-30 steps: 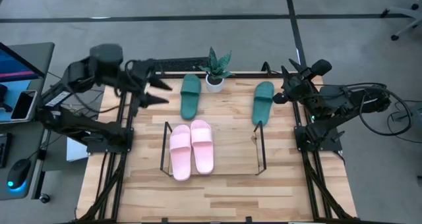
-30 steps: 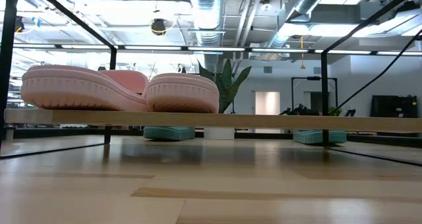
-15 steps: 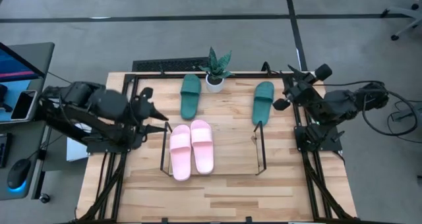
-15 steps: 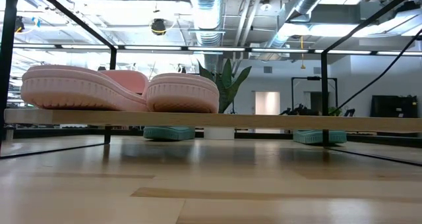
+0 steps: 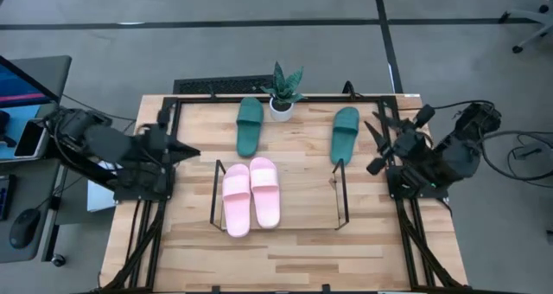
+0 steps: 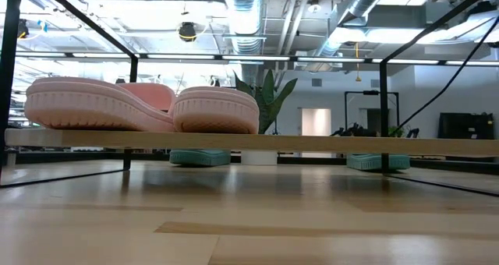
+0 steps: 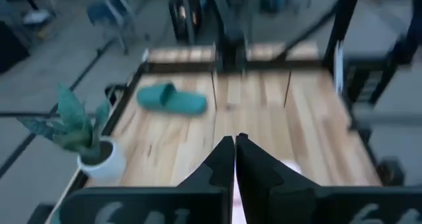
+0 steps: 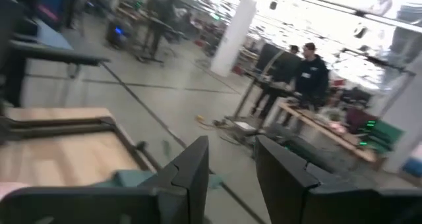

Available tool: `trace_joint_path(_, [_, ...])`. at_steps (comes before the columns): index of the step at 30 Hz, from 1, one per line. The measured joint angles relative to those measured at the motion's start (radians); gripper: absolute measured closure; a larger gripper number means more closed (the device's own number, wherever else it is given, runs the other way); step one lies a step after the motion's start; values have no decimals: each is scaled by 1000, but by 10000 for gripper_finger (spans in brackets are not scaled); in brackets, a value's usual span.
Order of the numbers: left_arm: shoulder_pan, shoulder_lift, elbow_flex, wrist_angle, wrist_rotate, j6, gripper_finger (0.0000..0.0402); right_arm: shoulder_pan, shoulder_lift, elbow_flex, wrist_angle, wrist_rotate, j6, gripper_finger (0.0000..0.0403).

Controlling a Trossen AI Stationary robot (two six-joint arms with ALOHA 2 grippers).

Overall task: Pick and place slides into the shelf
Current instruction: Put the pink slide on the shelf

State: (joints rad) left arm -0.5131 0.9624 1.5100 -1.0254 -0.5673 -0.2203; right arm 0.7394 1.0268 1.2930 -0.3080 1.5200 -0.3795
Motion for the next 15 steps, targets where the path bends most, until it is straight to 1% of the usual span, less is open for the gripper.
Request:
trace_joint_path(4, [-24, -184, -244, 252, -10, 26, 401, 52, 9, 0, -2, -2, 41, 289])
trace_joint_path(9, [-25, -405, -546, 555, -16, 74, 401, 95, 8, 0, 8, -14, 82, 291])
trace_joint_path(12, [-25, -514, -688, 700, -15, 91, 401, 96, 8, 0, 10, -94, 156, 297])
trace_joint_path(15, [-25, -599, -804, 803, 5, 102, 401, 81, 10, 0, 10, -180, 232, 311])
